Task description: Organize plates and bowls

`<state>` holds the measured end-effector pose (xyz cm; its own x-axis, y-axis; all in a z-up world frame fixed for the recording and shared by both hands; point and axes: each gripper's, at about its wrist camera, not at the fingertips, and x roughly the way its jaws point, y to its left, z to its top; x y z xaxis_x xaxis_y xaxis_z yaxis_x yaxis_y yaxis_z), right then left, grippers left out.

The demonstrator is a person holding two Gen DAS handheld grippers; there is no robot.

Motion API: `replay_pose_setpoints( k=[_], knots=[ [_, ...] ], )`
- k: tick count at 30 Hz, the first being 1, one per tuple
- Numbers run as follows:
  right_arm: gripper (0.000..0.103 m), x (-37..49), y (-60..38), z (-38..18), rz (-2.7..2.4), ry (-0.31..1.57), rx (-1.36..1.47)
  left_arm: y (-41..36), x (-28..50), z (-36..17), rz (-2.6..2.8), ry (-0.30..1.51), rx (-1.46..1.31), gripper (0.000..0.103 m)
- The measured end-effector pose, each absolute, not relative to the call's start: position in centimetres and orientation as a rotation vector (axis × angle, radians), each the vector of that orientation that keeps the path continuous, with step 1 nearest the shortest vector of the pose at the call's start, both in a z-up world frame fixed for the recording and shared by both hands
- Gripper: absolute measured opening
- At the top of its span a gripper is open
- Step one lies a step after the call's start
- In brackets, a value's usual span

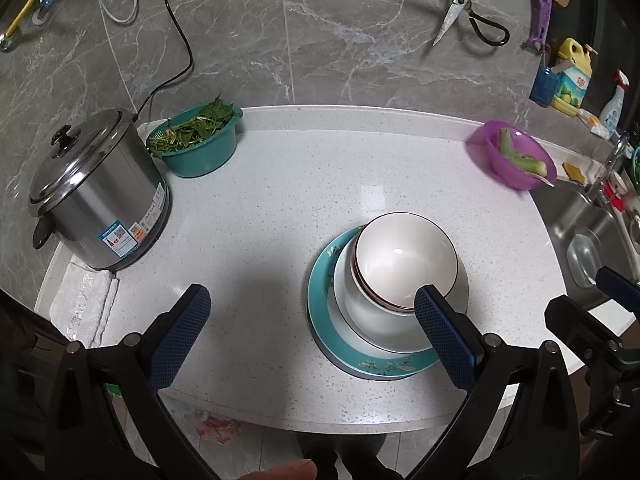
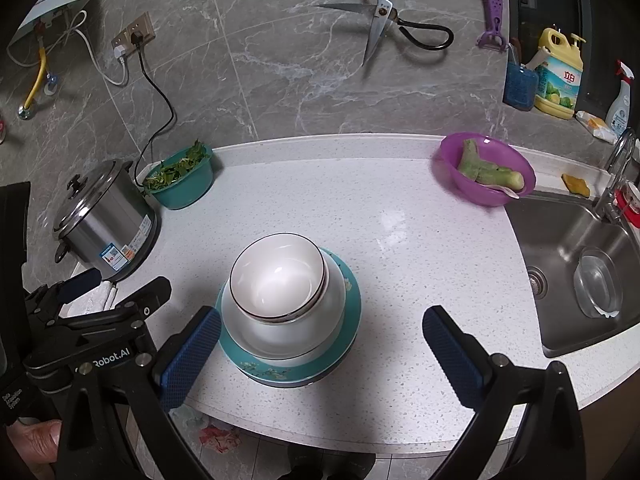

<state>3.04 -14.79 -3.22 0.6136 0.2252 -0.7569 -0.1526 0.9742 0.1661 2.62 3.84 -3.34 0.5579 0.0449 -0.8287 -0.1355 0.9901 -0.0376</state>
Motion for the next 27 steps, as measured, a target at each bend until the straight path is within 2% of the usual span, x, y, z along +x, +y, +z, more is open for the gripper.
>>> replay_pose_setpoints(
  k=[27],
  knots=[
    [0.103,3.5,-14.9,-3.29,0.221,0.889,0.085,3.77,3.23,-3.79,0.118,0.979,-0.106,0.103]
  ],
)
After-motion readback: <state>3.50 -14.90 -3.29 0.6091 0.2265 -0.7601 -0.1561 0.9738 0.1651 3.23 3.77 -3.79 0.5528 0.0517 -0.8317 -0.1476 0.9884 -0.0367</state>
